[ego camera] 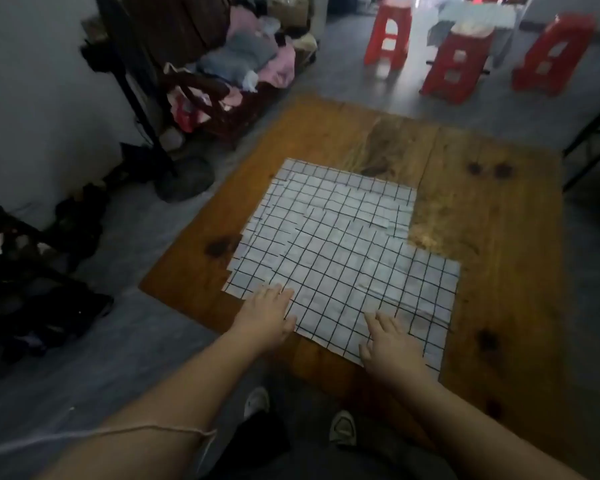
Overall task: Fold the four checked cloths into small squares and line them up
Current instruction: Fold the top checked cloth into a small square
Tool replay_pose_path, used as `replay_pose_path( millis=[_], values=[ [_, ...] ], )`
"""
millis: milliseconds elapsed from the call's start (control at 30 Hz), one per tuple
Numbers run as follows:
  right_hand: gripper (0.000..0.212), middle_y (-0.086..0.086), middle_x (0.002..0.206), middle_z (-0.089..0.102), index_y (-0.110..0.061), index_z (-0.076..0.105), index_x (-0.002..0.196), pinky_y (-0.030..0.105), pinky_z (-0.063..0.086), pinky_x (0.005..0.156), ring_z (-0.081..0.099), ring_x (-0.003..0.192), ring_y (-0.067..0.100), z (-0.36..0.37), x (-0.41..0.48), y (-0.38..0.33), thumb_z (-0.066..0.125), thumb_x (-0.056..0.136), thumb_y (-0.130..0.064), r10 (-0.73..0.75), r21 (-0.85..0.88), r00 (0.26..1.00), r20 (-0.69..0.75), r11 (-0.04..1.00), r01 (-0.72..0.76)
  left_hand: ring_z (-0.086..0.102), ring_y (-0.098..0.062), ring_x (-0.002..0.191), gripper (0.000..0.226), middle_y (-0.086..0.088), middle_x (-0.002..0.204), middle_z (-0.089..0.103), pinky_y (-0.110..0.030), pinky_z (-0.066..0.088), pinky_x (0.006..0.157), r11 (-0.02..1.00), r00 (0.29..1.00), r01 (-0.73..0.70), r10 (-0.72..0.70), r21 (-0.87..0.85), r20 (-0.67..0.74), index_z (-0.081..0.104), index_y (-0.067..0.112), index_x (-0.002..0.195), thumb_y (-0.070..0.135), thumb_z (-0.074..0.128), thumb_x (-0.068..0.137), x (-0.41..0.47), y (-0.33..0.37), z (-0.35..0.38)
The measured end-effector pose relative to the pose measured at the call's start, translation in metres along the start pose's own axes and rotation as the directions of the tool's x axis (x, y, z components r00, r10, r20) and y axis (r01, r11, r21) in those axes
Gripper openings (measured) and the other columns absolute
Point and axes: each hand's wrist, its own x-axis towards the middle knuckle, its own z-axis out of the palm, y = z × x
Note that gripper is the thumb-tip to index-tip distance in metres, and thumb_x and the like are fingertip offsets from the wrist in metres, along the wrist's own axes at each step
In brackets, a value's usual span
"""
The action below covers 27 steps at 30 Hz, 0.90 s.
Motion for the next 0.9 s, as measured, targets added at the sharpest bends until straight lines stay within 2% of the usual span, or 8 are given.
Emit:
replay_pose_path(
  millis=[200,300,433,600,767,900],
  values=[
    [0.066,0.002,0.168,0.010,-0.025,0.010,0.160,0.039,0.010,0.124,0.009,0.154,0.020,0.034,0.017,-0.026,0.041,0.103,-0.040,0.182,0.083,0.983,0.029,0.979,-0.184,0.002,-0.024,0.155,0.065,-0.003,0.168,0.008,-0.044,0.008,0.125,0.970,0.969,-0.227,0.217,0.084,0.117,0.012,0.025,0.159,0.044,0.040,0.102,0.058,-0.029,0.011],
    [0.068,0.000,0.168,0.011,-0.027,0.011,0.160,0.041,0.016,0.123,0.010,0.154,0.020,0.046,0.021,-0.051,0.045,0.102,-0.039,0.316,0.139,0.948,0.037,0.938,-0.318,-0.003,-0.024,0.155,0.065,-0.003,0.168,0.002,-0.044,0.006,0.126,0.930,0.929,-0.348,0.327,0.114,0.170,0.011,0.025,0.159,0.042,0.039,0.103,0.083,-0.046,0.009],
    [0.065,0.000,0.166,0.015,-0.026,0.018,0.158,0.039,0.020,0.123,0.014,0.153,0.018,0.058,0.030,-0.090,0.045,0.100,-0.035,0.404,0.210,0.915,0.011,0.894,-0.397,-0.006,-0.024,0.154,0.067,-0.002,0.169,-0.001,-0.045,0.004,0.126,0.839,0.850,-0.516,0.478,0.172,0.222,0.011,0.026,0.159,0.040,0.040,0.101,0.114,-0.063,0.008],
    [0.063,0.001,0.167,0.015,-0.025,0.017,0.159,0.040,0.023,0.121,0.015,0.152,0.020,0.063,0.044,-0.111,0.042,0.101,-0.035,0.499,0.269,0.865,0.055,0.827,-0.494,-0.001,-0.029,0.154,0.063,-0.005,0.168,0.003,-0.045,0.005,0.123,0.807,0.804,-0.566,0.494,0.171,0.330,0.012,0.026,0.159,0.041,0.036,0.104,0.129,-0.085,-0.002],
    [0.062,0.002,0.166,0.019,-0.021,0.022,0.158,0.039,0.020,0.122,0.019,0.151,0.020,0.062,0.050,-0.104,0.043,0.101,-0.033,0.488,0.220,0.872,0.025,0.849,-0.481,0.001,-0.024,0.154,0.063,0.000,0.169,0.001,-0.043,0.004,0.123,0.788,0.783,-0.593,0.517,0.166,0.345,0.011,0.032,0.159,0.040,0.038,0.103,0.126,-0.110,0.002],
    [0.059,0.001,0.165,0.022,-0.019,0.023,0.158,0.043,0.017,0.125,0.019,0.152,0.019,0.056,0.066,-0.091,0.038,0.102,-0.035,0.451,0.182,0.892,0.000,0.877,-0.444,0.009,-0.027,0.153,0.062,-0.001,0.168,0.010,-0.047,0.010,0.122,0.785,0.795,-0.589,0.521,0.189,0.312,0.015,0.031,0.159,0.041,0.039,0.102,0.115,-0.114,0.008]
  ],
)
